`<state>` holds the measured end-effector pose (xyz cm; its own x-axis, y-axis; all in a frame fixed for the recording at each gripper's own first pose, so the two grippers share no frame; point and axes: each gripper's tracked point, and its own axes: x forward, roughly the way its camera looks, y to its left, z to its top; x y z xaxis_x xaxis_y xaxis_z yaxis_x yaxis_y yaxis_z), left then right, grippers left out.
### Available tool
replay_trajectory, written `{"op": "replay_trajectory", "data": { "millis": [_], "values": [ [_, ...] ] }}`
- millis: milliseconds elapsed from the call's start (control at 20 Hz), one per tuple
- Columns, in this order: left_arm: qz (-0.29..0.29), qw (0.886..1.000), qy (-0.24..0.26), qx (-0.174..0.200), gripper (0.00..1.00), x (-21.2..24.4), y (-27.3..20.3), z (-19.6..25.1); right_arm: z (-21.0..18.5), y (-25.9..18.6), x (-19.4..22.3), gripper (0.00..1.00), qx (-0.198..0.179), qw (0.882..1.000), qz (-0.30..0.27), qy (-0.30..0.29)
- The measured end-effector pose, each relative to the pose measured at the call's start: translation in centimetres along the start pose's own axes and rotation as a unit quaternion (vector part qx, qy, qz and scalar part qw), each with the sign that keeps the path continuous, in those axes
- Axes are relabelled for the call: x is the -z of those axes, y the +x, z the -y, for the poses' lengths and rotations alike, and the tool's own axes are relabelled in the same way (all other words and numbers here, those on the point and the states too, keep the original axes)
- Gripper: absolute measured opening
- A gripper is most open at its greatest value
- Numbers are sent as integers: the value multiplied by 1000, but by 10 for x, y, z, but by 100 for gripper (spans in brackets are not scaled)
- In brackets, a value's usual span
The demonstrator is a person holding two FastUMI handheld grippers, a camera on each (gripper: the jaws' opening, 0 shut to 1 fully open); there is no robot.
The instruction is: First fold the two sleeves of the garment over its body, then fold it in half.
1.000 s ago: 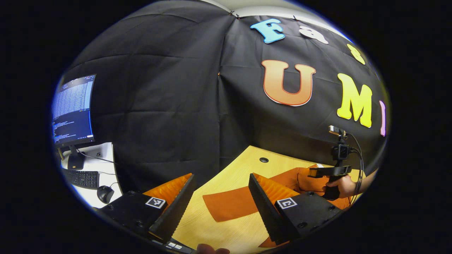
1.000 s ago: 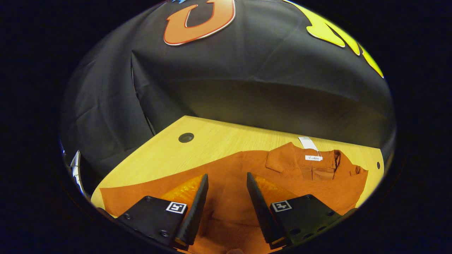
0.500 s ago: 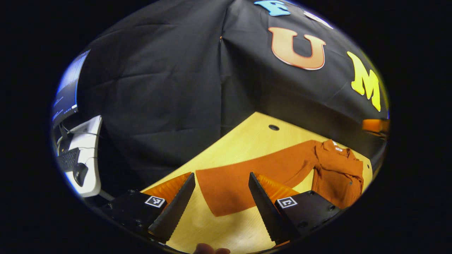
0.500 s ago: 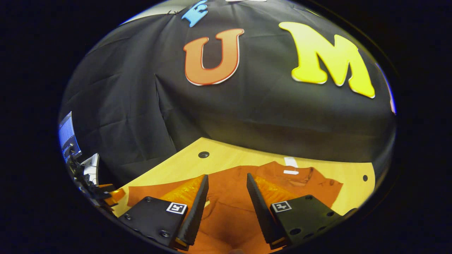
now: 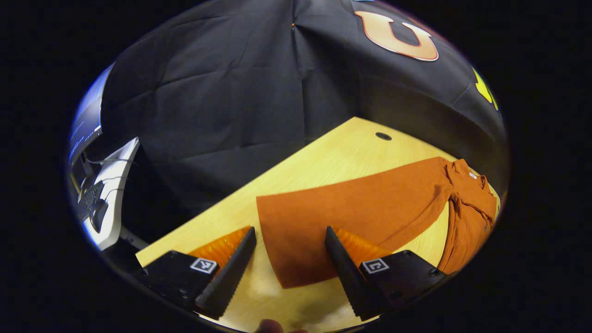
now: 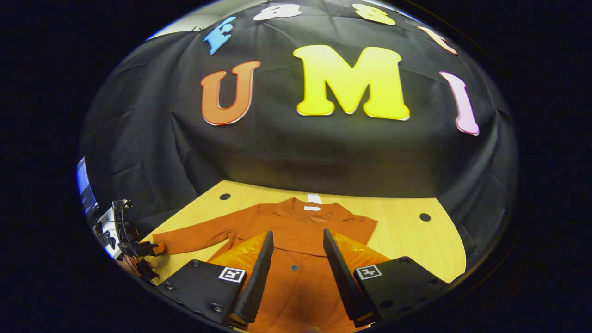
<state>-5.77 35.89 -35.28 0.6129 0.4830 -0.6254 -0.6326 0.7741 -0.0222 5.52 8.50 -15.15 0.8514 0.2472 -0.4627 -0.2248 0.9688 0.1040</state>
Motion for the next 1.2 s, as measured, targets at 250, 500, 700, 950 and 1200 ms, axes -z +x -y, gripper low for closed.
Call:
{"op": "replay_trajectory", "data": {
  "millis": [250,500,700,950,1200],
  "values": [
    [-5,1000,5,24,71,1,1,10,15,-8,4,71,9,999,-2,34],
    [-3,998,-43,54,11,-4,1,24,17,-22,2,71,2,999,6,39],
    [-18,992,-71,100,4,-11,-1,44,34,-36,3,71,16,999,10,35],
    [3,986,-91,136,4,-57,-8,67,44,-43,14,71,14,999,3,47],
    [53,979,-51,191,4,-140,-34,116,55,-54,9,75,8,998,23,51]
  ]
}}
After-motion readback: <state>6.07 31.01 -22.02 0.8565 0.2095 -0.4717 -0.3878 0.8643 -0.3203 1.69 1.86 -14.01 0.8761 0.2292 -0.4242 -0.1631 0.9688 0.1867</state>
